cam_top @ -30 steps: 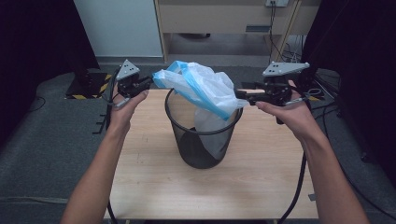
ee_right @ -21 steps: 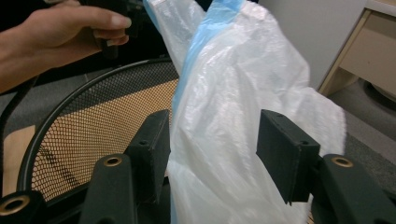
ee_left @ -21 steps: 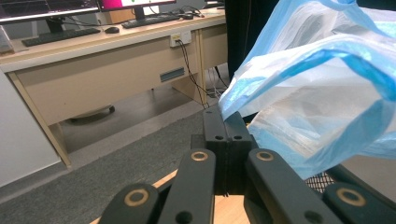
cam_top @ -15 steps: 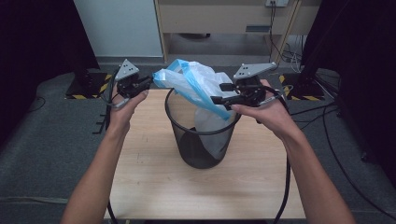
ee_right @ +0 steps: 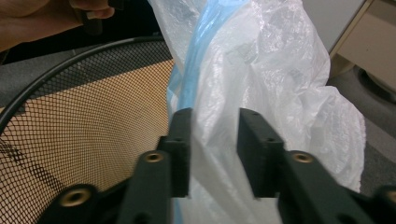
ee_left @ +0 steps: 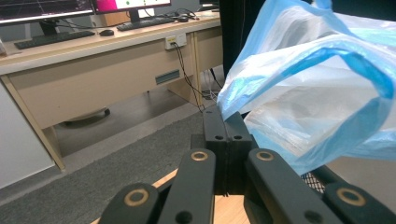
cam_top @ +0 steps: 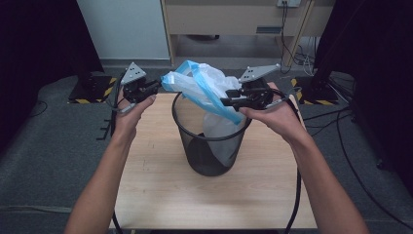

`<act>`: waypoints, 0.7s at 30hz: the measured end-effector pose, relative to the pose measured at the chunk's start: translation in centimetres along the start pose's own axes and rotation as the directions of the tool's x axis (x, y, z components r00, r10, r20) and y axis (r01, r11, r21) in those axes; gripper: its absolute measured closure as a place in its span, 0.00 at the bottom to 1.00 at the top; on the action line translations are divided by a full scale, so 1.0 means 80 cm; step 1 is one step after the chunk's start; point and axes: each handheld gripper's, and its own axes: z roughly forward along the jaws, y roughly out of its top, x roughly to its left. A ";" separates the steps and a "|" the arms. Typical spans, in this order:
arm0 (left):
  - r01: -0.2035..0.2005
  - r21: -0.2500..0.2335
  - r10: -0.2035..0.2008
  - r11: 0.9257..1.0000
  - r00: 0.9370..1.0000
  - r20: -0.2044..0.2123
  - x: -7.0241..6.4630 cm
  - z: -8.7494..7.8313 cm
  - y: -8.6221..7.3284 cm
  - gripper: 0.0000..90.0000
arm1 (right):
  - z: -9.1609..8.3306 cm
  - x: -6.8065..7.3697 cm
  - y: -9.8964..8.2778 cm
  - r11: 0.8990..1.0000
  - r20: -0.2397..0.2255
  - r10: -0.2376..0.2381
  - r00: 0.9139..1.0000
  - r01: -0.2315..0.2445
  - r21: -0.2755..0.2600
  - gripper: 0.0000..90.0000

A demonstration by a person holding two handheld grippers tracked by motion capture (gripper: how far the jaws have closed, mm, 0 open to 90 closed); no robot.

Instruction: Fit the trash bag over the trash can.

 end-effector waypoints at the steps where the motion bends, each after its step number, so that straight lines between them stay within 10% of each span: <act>1: 0.000 0.000 0.000 1.000 1.000 0.000 0.000 -0.001 0.000 1.00 | 0.000 -0.002 0.000 1.000 -0.001 0.005 1.000 -0.005 0.006 0.81; 5: -0.001 0.000 0.001 1.000 1.000 0.002 -0.001 -0.003 -0.002 1.00 | 0.000 -0.011 -0.002 1.000 -0.008 0.026 1.000 -0.026 0.003 1.00; 21: -0.017 0.004 0.017 1.000 1.000 -0.026 0.007 -0.052 -0.020 1.00 | 0.000 0.016 0.022 0.994 -0.165 0.036 0.986 -0.052 -0.093 1.00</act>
